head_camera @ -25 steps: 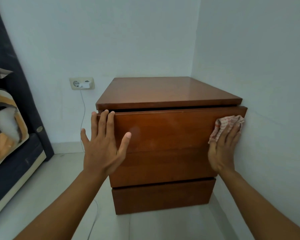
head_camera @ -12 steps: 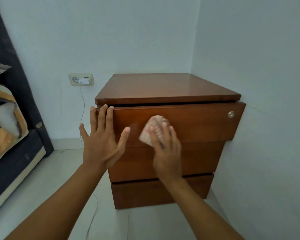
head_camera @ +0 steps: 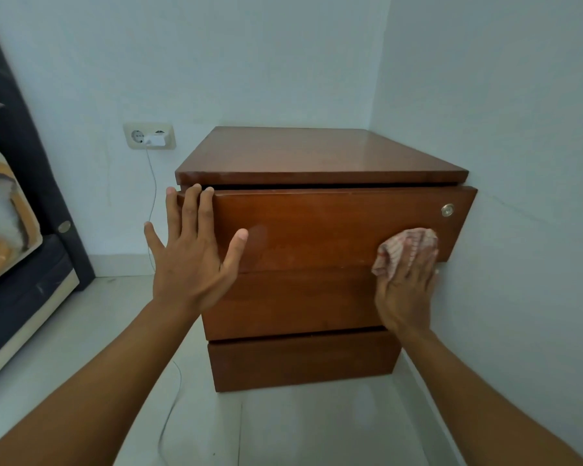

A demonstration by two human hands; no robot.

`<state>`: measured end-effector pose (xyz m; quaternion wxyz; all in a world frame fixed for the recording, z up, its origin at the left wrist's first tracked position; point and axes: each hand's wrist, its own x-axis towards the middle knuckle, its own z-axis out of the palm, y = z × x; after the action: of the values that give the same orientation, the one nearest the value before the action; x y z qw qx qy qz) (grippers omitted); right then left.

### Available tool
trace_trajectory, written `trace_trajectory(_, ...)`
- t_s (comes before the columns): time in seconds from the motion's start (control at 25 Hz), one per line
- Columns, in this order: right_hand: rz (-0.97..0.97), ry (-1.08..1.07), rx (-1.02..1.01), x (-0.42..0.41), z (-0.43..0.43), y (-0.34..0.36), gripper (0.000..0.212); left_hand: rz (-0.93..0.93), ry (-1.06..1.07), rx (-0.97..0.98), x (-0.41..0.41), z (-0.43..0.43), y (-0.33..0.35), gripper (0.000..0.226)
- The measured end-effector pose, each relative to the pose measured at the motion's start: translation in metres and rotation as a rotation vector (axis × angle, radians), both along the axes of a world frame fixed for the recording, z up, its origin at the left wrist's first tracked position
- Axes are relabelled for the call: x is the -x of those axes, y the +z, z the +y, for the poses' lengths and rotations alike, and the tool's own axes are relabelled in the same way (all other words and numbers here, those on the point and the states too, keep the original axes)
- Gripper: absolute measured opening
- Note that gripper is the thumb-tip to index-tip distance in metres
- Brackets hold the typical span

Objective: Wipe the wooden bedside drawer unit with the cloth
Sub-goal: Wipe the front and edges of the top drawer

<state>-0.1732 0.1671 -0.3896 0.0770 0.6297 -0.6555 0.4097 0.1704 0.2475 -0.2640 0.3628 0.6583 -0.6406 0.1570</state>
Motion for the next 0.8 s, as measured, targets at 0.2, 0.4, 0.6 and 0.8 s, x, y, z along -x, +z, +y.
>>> trace_trajectory(0.2,-0.124,-0.043,-0.002,0.024,-0.003,0.008,0.090,-0.012,0.005,-0.004,0.003,-0.001,0.001,0.085)
trace_trajectory(0.4,-0.277,-0.049,0.062,0.008,0.013,0.011,0.084,-0.032,0.021,-0.022,0.003,0.000,0.002,0.090)
trace_trajectory(0.6,-0.189,-0.124,-0.060,0.036,0.033,-0.005,0.074,-0.054,0.036,-0.035,0.003,0.000,0.001,0.093)
trace_trajectory(0.8,-0.153,-0.104,0.110,0.035,0.063,0.024,0.073,-0.054,0.032,-0.040,0.003,0.000,0.001,0.094)
